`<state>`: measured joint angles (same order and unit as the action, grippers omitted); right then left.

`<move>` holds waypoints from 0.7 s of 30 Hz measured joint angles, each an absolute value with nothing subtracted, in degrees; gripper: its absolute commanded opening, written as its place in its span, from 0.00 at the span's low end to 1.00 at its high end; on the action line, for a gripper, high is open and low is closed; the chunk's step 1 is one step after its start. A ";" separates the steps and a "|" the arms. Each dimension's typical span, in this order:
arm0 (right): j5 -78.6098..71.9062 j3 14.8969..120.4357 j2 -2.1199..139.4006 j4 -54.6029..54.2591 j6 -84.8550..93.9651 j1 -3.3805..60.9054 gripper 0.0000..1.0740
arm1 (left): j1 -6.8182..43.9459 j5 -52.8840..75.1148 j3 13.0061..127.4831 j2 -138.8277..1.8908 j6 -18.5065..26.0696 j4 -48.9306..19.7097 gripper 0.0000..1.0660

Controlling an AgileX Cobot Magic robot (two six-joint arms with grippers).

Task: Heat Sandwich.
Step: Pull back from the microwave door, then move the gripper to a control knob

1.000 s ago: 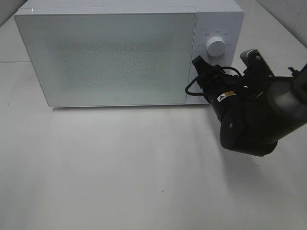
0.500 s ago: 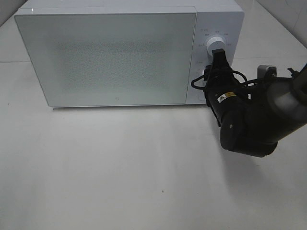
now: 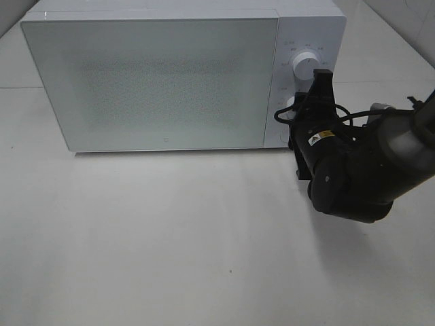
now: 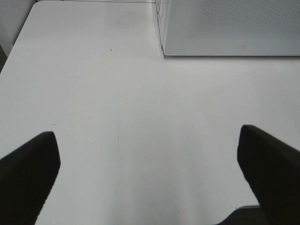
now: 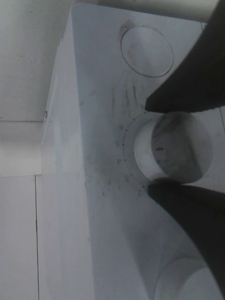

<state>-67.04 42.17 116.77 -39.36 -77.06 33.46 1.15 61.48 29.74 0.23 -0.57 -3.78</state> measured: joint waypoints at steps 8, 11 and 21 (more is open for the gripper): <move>-67.04 42.17 116.77 -39.36 -76.55 33.46 0.06 | 1.15 61.48 29.74 0.23 -0.57 -3.78 0.92; -67.04 42.17 116.77 -39.30 -76.49 33.46 0.08 | 1.15 61.48 29.74 0.23 -0.57 -3.78 0.92; -67.04 42.17 116.77 -39.25 -74.89 33.46 0.32 | 1.15 61.48 29.74 0.23 -0.57 -3.78 0.92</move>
